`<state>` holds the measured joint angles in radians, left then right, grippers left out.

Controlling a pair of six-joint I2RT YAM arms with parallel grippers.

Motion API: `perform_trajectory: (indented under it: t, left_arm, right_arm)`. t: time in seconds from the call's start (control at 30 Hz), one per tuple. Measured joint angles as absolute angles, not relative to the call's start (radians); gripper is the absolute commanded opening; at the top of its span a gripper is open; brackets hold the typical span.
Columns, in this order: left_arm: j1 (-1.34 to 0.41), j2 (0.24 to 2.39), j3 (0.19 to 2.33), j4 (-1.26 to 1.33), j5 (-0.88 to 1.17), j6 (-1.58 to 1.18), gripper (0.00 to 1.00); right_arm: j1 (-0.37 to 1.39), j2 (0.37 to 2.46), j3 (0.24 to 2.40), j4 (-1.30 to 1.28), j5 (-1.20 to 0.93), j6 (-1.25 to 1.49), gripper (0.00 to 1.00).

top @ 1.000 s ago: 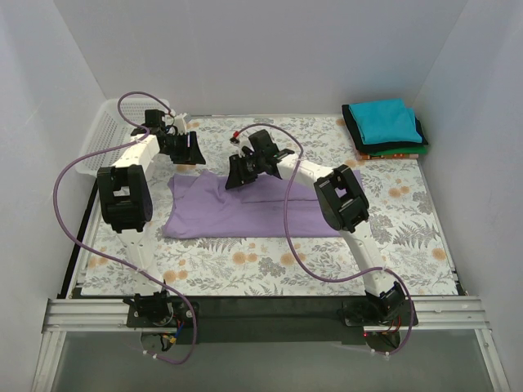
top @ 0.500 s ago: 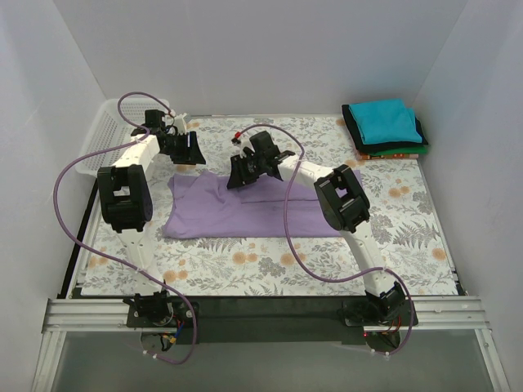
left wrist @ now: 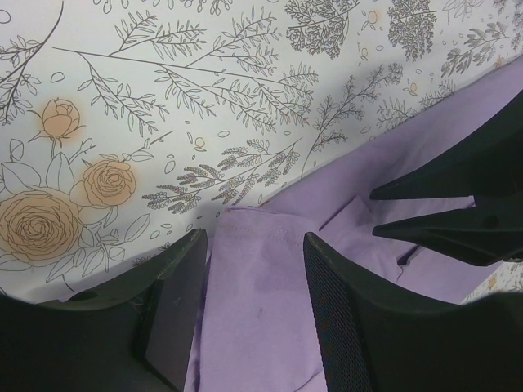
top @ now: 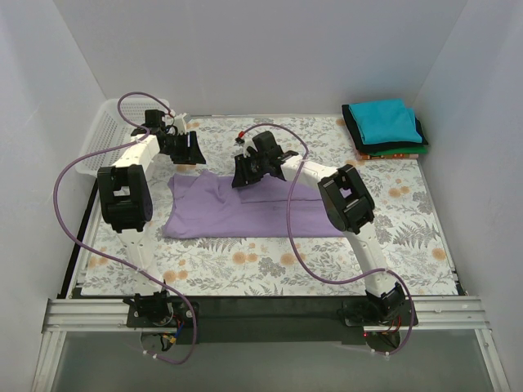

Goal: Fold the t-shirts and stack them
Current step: Fold the tshirt

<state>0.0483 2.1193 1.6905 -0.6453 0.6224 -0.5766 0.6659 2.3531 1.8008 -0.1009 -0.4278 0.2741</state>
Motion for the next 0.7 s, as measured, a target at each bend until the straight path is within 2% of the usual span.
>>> perform_trajectory:
  t: [0.23, 0.7]
  left_arm:
    - [0.048, 2.119, 1.69, -0.646, 0.622, -0.574, 0.5]
    - [0.048, 2.119, 1.69, -0.646, 0.629, -0.573, 0.5]
  right_arm:
    - [0.664, 2.356, 1.803, -0.096, -0.487, 0.301, 0.37]
    - [0.664, 2.371, 1.792, -0.071, -0.465, 0.34, 0.4]
